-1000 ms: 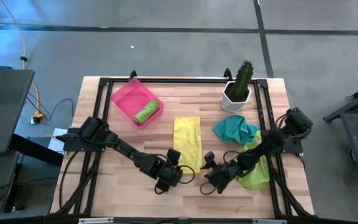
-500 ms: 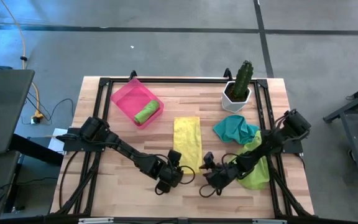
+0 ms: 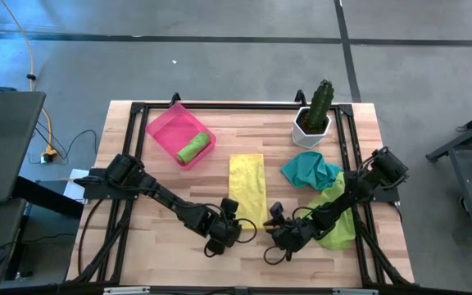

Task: Roll microfiber towels into tight, uniform cylinder then place into a basket
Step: Roll the yellow microfiber cloth

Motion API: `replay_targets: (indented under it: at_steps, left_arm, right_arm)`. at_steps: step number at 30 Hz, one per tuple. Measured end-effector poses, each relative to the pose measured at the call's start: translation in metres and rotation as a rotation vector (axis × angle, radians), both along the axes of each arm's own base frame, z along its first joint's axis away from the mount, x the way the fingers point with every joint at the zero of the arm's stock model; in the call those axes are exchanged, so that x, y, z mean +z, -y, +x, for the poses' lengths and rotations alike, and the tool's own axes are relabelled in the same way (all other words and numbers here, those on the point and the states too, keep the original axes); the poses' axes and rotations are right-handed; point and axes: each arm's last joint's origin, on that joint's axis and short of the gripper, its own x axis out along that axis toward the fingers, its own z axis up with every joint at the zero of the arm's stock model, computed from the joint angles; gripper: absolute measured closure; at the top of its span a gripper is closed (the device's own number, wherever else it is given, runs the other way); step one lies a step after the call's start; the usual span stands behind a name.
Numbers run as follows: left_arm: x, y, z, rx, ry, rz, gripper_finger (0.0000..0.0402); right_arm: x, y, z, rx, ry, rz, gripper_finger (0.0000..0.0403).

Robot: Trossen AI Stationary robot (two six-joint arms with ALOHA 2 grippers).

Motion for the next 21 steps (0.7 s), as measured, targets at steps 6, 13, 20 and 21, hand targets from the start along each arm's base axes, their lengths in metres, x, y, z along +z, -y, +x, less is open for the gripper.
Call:
replay_targets:
  at_steps: [6, 13, 20, 21]
  left_arm:
    - [-0.0005, 0.0006, -0.0002, 0.055, 0.004, -0.051, 0.0316]
    - [-0.0007, 0.0013, -0.0004, 0.167, 0.014, -0.143, 0.0380]
    - [0.0021, 0.0024, -0.0008, 0.274, 0.019, -0.256, 0.0395]
    - [0.0039, 0.0023, -0.0011, 0.283, 0.022, -0.265, 0.0394]
  right_arm:
    - [-0.0014, -0.0002, -0.0011, -0.054, -0.025, 0.106, 0.0384]
    - [-0.0017, 0.0001, -0.0013, -0.129, -0.021, 0.183, 0.0392]
    - [-0.0020, 0.0037, 0.0004, -0.183, -0.044, 0.264, 0.0400]
    - [-0.0018, 0.0051, 0.0012, -0.189, -0.053, 0.281, 0.0401]
